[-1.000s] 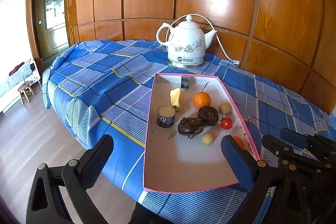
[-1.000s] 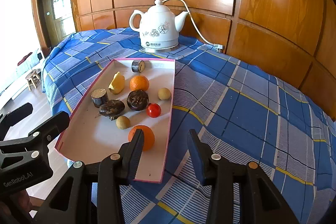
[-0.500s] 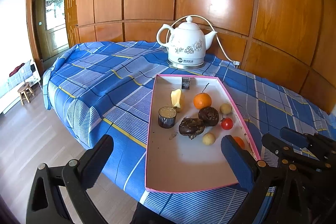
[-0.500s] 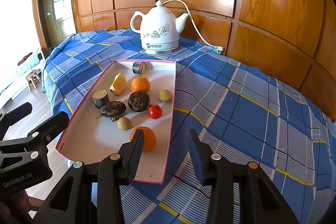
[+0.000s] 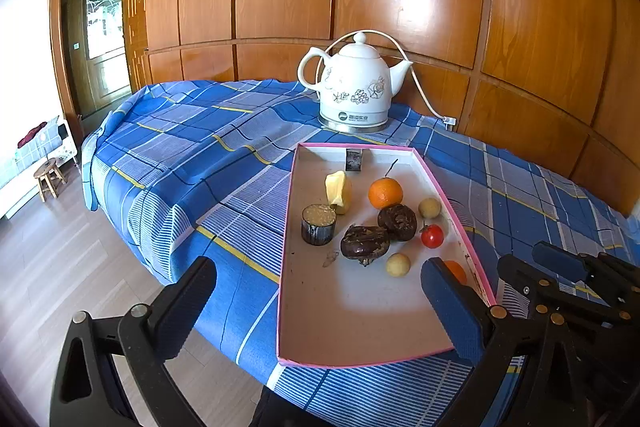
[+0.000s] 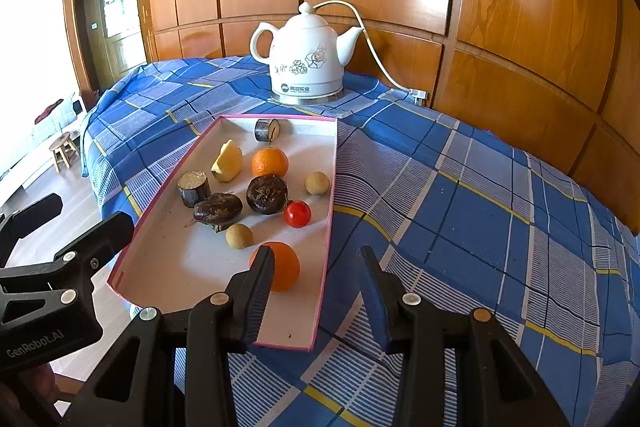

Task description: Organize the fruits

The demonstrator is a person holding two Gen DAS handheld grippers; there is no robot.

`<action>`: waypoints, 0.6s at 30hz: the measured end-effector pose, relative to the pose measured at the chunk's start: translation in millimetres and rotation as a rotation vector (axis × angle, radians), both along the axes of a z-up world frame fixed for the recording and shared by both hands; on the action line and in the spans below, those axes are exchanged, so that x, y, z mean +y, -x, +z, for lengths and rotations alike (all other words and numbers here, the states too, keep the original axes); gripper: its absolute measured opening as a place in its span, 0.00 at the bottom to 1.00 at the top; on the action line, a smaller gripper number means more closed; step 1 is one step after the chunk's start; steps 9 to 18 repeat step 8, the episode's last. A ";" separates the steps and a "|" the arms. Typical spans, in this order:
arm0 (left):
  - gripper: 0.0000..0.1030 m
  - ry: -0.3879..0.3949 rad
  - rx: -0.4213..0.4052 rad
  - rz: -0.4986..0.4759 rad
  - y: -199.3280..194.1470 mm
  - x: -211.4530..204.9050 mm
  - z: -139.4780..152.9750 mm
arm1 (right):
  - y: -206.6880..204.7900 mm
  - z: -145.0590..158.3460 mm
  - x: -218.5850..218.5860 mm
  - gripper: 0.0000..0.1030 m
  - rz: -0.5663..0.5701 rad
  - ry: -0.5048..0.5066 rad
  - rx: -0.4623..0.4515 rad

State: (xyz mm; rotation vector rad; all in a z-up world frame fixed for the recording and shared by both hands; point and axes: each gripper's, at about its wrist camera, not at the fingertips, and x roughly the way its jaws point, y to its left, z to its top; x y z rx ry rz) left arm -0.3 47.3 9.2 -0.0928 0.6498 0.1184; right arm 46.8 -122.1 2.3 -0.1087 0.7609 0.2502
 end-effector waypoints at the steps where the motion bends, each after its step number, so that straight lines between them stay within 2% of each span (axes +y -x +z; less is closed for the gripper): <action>1: 1.00 0.000 -0.004 -0.002 0.6 -0.2 0.4 | -0.2 -0.1 0.0 0.42 0.000 0.000 0.000; 18: 1.00 -0.007 -0.011 -0.017 -0.7 -1.8 1.4 | -2.1 2.8 -5.4 0.42 -0.004 -0.012 -0.002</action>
